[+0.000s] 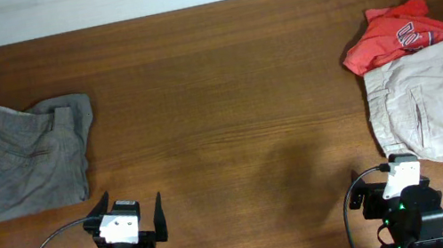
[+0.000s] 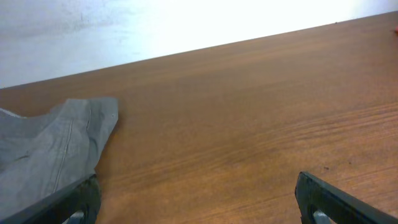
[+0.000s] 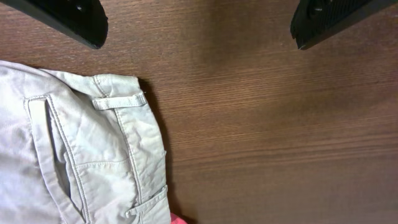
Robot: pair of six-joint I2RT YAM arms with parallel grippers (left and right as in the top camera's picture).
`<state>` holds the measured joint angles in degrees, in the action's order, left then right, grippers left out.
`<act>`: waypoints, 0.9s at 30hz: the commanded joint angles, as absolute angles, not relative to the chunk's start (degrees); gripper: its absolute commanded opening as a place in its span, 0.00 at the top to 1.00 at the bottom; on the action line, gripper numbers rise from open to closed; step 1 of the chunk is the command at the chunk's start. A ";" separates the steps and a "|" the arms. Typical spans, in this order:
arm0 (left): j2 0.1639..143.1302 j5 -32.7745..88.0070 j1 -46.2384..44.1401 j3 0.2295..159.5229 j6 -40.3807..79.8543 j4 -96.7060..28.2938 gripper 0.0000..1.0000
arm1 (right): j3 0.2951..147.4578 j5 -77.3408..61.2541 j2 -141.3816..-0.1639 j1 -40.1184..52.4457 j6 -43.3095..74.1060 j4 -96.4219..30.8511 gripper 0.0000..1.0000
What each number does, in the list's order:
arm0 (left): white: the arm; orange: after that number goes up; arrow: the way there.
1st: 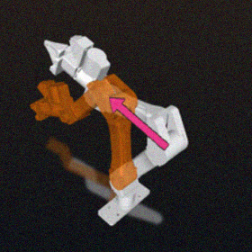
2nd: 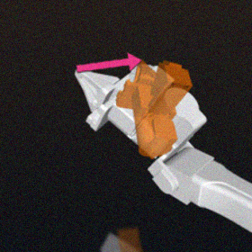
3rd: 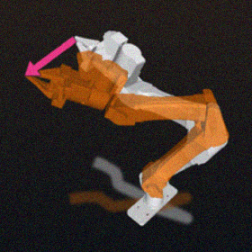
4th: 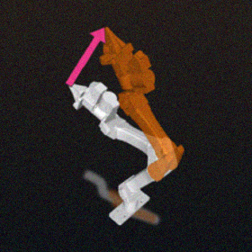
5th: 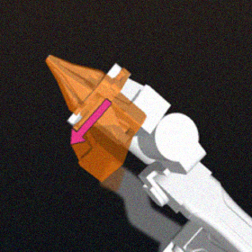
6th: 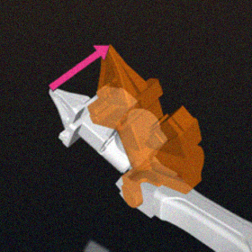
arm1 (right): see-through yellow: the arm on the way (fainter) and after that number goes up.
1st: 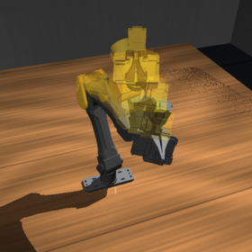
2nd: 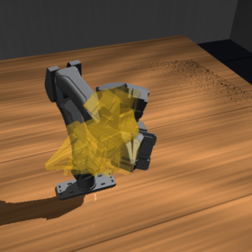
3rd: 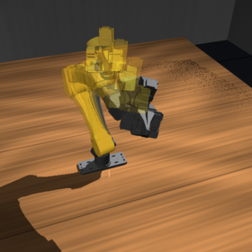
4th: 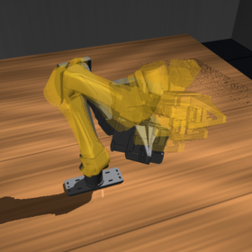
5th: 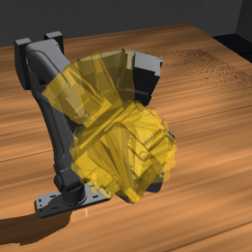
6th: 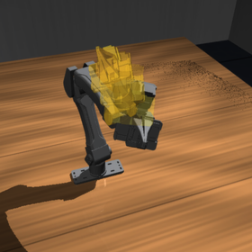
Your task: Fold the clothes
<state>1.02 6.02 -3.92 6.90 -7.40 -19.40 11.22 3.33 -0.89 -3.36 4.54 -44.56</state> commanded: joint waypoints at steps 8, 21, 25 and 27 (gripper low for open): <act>0.34 6.79 -4.36 6.02 -6.50 -19.46 0.01 | 11.11 3.22 -0.36 -3.84 5.17 -44.38 0.01; 0.34 6.79 -4.36 6.02 -6.50 -19.46 0.01 | 11.11 3.20 -0.36 -3.84 5.17 -44.38 0.01; 0.34 6.79 -4.36 6.02 -6.50 -19.46 0.01 | 11.11 3.22 -0.36 -3.84 5.17 -44.38 0.01; 0.34 6.79 -4.36 6.02 -6.50 -19.46 0.01 | 11.11 3.20 -0.36 -3.84 5.17 -44.38 0.01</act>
<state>0.95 6.02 -4.12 6.61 -7.22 -19.51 11.22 3.31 -0.89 -3.36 4.54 -44.56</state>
